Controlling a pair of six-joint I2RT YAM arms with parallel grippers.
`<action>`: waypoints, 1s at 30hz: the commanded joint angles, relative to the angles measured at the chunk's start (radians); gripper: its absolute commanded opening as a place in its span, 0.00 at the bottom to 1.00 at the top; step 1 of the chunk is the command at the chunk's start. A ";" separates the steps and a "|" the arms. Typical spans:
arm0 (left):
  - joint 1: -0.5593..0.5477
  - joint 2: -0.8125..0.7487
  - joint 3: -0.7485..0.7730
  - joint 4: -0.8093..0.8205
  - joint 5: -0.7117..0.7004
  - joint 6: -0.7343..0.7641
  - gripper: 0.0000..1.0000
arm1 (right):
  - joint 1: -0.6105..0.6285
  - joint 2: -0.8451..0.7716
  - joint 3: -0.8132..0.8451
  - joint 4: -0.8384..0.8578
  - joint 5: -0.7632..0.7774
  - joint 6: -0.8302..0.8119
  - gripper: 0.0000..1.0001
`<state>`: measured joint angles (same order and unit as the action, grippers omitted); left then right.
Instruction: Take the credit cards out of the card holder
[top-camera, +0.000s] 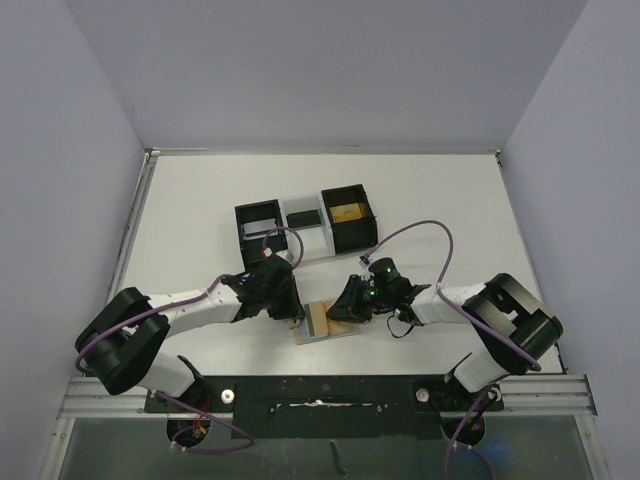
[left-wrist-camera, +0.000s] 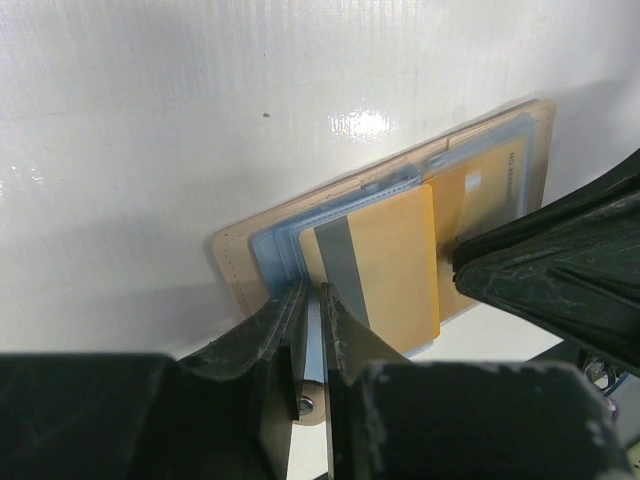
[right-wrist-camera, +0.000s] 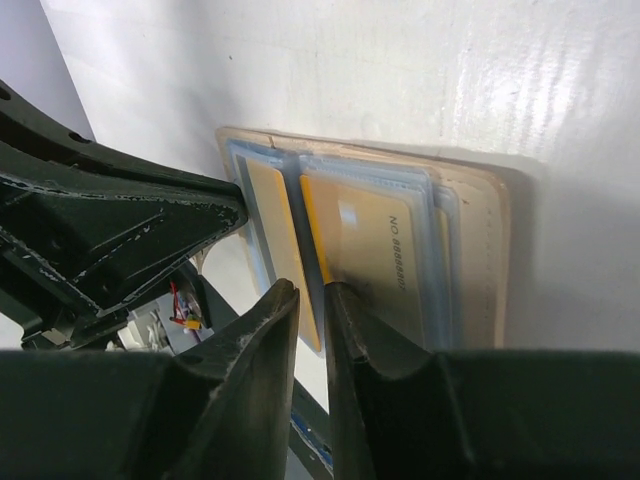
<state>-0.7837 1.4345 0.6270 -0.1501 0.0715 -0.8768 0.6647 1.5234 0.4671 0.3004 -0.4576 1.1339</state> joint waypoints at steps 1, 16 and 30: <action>-0.002 -0.011 -0.003 0.003 -0.008 0.018 0.10 | 0.036 0.033 0.055 0.030 -0.014 -0.016 0.20; -0.002 0.002 0.004 0.002 -0.007 0.022 0.09 | -0.002 -0.056 -0.049 0.111 -0.023 0.003 0.00; -0.002 -0.009 0.004 -0.006 -0.015 0.026 0.09 | -0.055 -0.057 -0.068 0.103 -0.116 -0.051 0.00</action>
<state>-0.7837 1.4345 0.6270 -0.1520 0.0616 -0.8700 0.6281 1.4773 0.3946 0.3626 -0.5301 1.1103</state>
